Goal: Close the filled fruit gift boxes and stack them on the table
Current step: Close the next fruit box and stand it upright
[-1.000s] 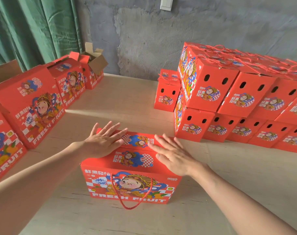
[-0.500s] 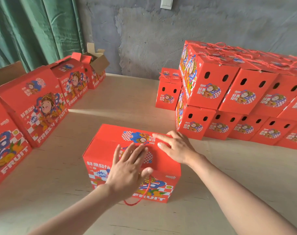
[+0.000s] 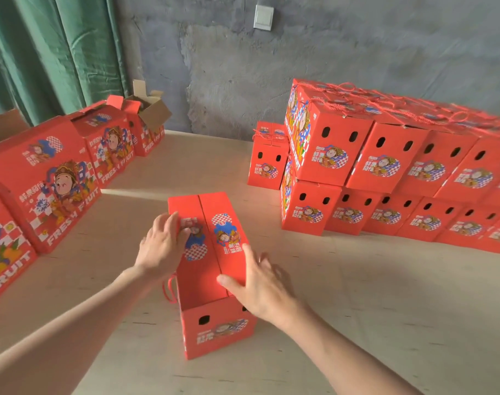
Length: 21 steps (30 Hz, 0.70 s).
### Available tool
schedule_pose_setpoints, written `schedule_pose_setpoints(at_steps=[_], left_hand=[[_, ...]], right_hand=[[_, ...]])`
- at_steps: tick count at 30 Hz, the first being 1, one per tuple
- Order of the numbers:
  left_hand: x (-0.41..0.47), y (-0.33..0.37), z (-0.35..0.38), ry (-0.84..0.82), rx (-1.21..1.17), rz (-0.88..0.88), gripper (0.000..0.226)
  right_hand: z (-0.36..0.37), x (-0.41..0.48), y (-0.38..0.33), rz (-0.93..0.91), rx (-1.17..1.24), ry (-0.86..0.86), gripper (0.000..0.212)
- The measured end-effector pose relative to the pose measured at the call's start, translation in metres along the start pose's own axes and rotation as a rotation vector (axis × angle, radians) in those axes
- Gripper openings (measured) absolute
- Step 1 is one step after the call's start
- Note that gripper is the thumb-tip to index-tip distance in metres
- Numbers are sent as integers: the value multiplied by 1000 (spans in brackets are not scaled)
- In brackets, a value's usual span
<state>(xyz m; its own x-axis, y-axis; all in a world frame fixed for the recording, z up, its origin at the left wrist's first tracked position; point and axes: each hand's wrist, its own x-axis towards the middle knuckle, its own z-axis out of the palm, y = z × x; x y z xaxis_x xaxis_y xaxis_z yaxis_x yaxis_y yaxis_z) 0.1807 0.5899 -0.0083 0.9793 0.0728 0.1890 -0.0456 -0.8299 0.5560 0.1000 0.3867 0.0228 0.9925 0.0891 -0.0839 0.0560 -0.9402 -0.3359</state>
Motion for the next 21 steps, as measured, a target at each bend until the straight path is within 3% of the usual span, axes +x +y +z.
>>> schedule_pose_setpoints(at_steps=[2,3,5,7,10,12,15,18,21], left_hand=[[-23,-4,-4,183,-113,18,37],[-36,-7,-6,205,-119,8,45],[-54,-13,-10,103,-72,-101,68],[-61,-16,-9,-79,-3,-212,66],[-65,-10,1,-238,-220,-352,64],[-62,-6,10,-194,-530,-521,65],[-52,7,11,-41,-908,-669,35],[-35,19,0,155,-943,-566,20],[-18,34,-25,284,-831,-338,19]], right_hand=[[-4,0,14,69,179,73,63],[-4,2,21,168,315,53,57],[-1,5,28,363,679,-143,64],[7,12,32,399,1011,-346,66],[3,31,32,410,1340,-390,52],[-4,47,26,423,1411,-281,33],[-10,69,9,390,1260,-85,11],[-15,80,-6,430,1124,74,18],[-39,82,-19,299,1123,158,15]])
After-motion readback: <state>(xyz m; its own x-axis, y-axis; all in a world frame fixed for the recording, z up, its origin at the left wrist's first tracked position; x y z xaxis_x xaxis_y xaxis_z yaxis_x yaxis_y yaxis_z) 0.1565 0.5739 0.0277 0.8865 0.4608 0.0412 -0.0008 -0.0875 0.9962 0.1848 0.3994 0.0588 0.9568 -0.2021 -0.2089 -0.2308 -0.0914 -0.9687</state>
